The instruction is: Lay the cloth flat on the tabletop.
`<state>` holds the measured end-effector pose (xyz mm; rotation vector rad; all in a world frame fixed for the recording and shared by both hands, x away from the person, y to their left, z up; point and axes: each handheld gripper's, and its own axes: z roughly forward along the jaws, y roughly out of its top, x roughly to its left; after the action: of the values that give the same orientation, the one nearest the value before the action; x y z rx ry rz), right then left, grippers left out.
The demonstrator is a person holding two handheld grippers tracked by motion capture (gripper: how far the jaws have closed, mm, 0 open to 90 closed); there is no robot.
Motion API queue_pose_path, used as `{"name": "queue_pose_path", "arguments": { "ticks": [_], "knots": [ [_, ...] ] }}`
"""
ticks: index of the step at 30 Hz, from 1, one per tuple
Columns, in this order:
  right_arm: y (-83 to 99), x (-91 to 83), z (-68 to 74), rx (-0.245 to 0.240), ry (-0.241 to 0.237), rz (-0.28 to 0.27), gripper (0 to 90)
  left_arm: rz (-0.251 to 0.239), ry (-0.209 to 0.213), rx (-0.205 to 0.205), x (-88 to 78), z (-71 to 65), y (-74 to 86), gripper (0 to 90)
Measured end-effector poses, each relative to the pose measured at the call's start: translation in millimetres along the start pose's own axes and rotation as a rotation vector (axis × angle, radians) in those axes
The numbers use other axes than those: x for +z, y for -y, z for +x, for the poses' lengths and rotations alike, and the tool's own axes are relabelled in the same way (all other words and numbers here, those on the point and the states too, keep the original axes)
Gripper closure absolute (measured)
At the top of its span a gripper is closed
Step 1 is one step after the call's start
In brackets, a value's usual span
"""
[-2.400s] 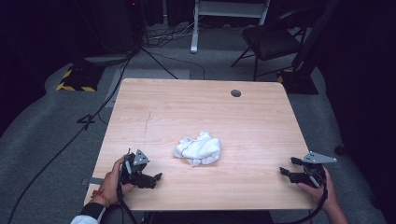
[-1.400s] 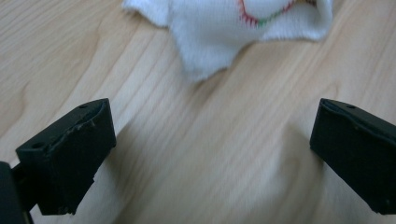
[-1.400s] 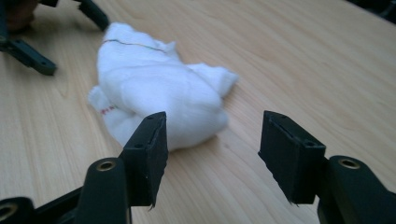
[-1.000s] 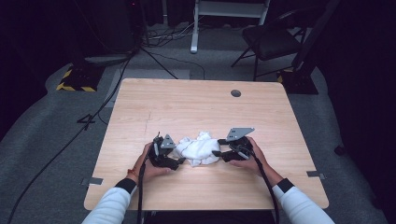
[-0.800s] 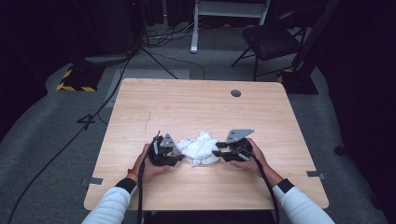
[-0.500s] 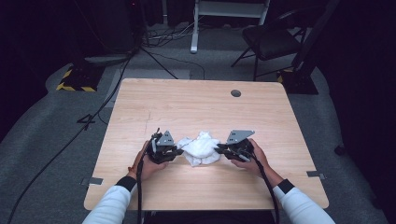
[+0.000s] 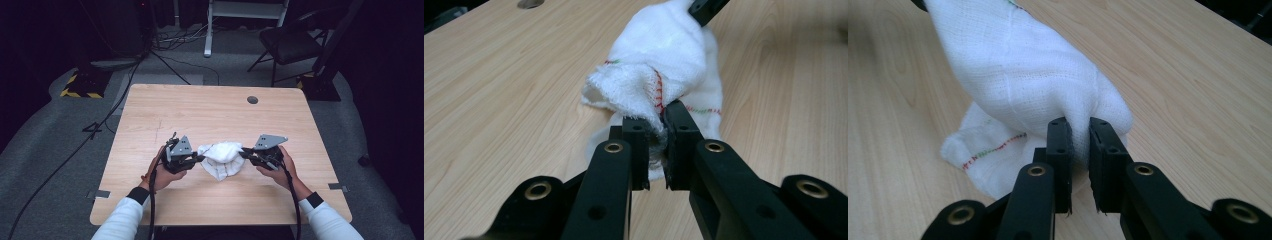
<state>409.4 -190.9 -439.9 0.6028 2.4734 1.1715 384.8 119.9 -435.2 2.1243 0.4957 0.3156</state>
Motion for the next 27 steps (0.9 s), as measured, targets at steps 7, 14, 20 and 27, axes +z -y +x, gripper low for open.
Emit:
{"name": "queue_pose_path", "arguments": {
  "ticks": [7, 14, 20, 27],
  "knots": [
    [14.2, 0.9, -16.2, 0.03, 0.045, 0.075, 73.5, 0.031, 0.036, 0.034, 36.4, -3.5, -20.5, 82.6],
    [22.9, -12.3, -26.4, 0.062, 0.081, 0.077, 62.2, 0.079, 0.056, 0.043, 77.0, -3.6, -27.6, 82.4],
    [17.0, -16.6, -20.5, 0.042, 0.02, 0.007, 53.4, 0.1, 0.083, 0.038, 89.4, -2.7, -24.7, 81.8],
    [6.8, 3.4, 8.8, -0.069, -0.076, 0.01, 48.4, 0.105, 0.09, 0.029, 88.7, -0.6, -21.9, 80.3]
  ]
}}
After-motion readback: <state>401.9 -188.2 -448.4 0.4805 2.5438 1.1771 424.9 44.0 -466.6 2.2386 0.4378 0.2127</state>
